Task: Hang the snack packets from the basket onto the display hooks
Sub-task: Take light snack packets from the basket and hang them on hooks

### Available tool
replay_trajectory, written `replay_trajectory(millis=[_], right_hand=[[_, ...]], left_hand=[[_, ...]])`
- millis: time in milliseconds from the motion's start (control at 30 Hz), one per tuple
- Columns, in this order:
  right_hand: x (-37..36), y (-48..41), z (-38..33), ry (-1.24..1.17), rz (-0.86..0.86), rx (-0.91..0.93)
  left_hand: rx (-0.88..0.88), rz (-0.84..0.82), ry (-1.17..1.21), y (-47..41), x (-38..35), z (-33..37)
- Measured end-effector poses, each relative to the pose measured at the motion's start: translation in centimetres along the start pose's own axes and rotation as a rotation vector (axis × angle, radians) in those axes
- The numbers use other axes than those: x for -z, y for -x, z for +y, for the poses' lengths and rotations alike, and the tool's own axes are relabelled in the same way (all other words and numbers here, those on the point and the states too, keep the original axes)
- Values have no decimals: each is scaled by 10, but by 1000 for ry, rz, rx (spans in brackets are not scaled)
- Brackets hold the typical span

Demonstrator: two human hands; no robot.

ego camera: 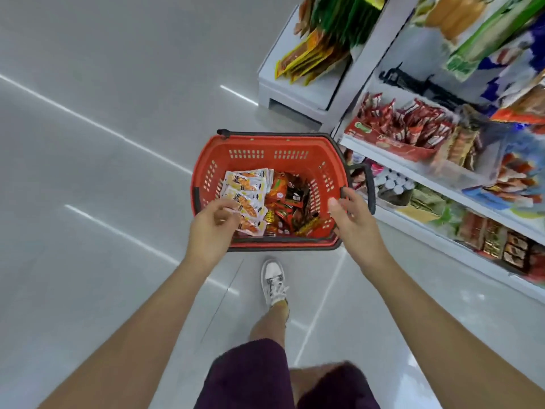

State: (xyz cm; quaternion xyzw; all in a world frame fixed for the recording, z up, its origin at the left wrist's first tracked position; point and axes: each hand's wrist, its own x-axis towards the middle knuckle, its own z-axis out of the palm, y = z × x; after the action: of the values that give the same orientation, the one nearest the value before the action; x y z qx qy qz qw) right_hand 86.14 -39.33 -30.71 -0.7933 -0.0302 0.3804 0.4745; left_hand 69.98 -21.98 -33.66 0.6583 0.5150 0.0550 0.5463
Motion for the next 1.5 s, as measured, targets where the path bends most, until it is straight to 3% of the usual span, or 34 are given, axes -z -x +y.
replay_trajectory(millis=[167, 300, 500, 733, 867, 1000, 1133, 1300, 1400, 1500], right_hand=[[4, -97, 35, -496, -22, -369], [-6, -164, 76, -571, -111, -460], [-46, -230, 130, -164, -289, -368], [-97, -282, 162, 380, -463, 1], [-135, -321, 169, 497, -454, 190], [-168, -363, 185, 614, -420, 363], [-184, -388, 203, 905, -379, 490], [-187, -398, 217, 1217, -302, 649], [-193, -401, 223, 1236, -273, 641], [-201, -400, 226, 1229, -242, 607]], left_hand=[[449, 82, 583, -49, -42, -26], [513, 144, 659, -75, -66, -56], [283, 146, 200, -104, -108, -101], [46, -133, -449, -171, -140, -138], [-15, -295, -785, -229, -147, -161], [-125, -332, -1048, -284, -161, -188], [-181, -429, -1213, -316, -184, -208], [-305, -315, -1427, -330, -193, -216], [-333, -294, -1505, -332, -182, -217], [-317, -406, -1557, -330, -170, -224]])
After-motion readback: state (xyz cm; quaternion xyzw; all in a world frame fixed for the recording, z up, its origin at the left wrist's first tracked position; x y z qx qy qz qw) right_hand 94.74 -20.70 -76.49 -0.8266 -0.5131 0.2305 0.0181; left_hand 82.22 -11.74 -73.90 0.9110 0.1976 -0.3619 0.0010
